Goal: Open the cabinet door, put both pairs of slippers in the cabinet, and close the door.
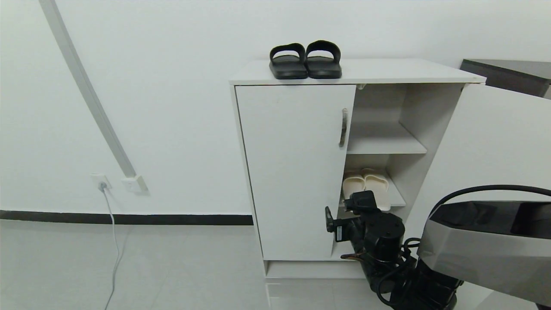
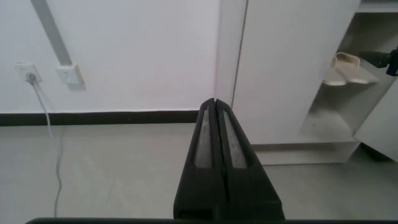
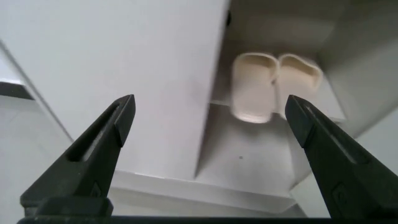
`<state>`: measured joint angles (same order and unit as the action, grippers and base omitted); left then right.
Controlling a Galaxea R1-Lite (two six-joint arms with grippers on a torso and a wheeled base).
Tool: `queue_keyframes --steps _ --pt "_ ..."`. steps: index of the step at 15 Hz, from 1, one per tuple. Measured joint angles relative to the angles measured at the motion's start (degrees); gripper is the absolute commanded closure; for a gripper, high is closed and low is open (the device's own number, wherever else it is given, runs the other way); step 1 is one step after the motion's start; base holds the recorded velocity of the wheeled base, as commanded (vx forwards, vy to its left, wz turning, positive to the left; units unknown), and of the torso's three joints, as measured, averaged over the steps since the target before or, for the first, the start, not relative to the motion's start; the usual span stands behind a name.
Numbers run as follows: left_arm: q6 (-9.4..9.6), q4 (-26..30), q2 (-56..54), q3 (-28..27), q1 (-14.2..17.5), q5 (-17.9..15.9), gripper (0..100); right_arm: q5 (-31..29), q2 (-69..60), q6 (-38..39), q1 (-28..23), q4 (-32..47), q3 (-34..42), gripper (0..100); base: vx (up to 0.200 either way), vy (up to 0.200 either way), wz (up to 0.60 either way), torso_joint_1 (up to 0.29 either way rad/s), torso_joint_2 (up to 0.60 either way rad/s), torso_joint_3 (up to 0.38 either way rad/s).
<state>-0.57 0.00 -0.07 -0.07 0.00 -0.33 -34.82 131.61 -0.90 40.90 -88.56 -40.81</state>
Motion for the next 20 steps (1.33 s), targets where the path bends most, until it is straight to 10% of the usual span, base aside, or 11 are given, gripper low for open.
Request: queue_keyframes --steps 20 --pt "-0.02 0.0 0.0 0.0 0.0 0.1 100 4.7 0.4 -0.4 0.1 -1.4 1.2 0 0.0 0.0 0.0 0.006 -0.03 -0.025"
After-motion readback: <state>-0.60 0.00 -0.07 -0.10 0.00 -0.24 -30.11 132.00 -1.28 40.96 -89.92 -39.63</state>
